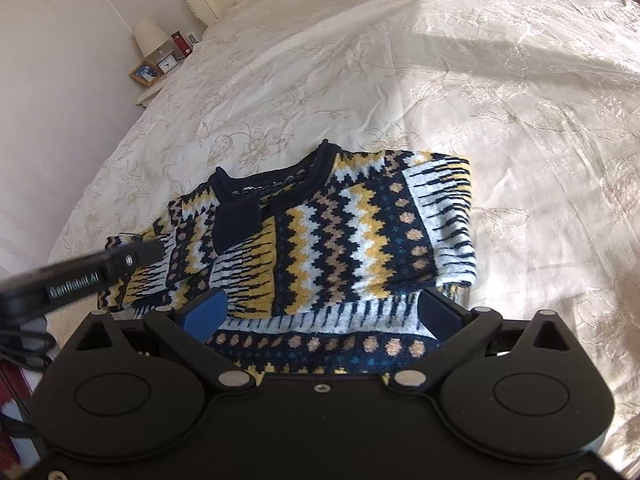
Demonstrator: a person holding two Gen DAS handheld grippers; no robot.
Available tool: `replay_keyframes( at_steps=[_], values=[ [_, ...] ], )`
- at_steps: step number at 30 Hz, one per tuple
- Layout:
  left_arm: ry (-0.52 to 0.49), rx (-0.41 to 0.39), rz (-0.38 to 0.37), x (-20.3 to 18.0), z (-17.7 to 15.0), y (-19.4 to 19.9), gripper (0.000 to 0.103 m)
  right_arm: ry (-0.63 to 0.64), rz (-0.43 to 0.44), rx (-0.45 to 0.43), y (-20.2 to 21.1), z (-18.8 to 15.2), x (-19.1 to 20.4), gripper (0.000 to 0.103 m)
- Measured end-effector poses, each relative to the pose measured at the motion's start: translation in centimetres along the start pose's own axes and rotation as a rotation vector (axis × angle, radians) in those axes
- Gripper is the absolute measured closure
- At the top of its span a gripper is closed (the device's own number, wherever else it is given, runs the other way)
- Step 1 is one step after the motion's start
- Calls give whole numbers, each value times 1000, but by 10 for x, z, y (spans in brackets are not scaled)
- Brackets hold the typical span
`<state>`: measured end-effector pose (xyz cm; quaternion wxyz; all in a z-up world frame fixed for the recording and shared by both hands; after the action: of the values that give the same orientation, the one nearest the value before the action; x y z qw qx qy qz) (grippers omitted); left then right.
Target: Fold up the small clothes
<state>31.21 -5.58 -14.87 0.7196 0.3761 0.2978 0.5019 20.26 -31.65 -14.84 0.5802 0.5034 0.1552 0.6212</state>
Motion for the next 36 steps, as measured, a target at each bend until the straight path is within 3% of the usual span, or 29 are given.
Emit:
replay_keyframes(
  at_steps=[4,10,15,23,28,31,33,36],
  values=[
    [116,71,65,46,-15,-13,73,19,44,11,-20,14,19,1],
    [270,137,99,95,-22,-38,73,67,77,54,-60,35,46,3],
    [334,158,122,111,-23,-58,73,117,94,113,-94,51,61,25],
    [364,172,129,122,-23,-83,72,135,120,170,-149,81,64,27],
    [371,175,124,123,-23,-88,72,136,102,232,-183,85,60,36],
    [359,167,121,123,-24,-87,72,129,98,253,-192,84,58,54],
    [358,166,118,123,-24,-86,72,136,91,236,-189,85,61,90],
    [359,165,117,123,-23,-87,72,129,133,190,-170,88,68,93]
  ],
)
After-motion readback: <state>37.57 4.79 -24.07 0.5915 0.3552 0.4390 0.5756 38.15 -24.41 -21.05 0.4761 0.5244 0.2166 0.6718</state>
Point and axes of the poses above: each gripper's, at about its wrist camera, not at the fingertips, and y roughly against the way its jaws point, x to its left, z to its top, the point moved 1 cm from there along -y, roughly the way its jaws point, and after that the axes turned 5 degrees about x, right-handed, at the moved point
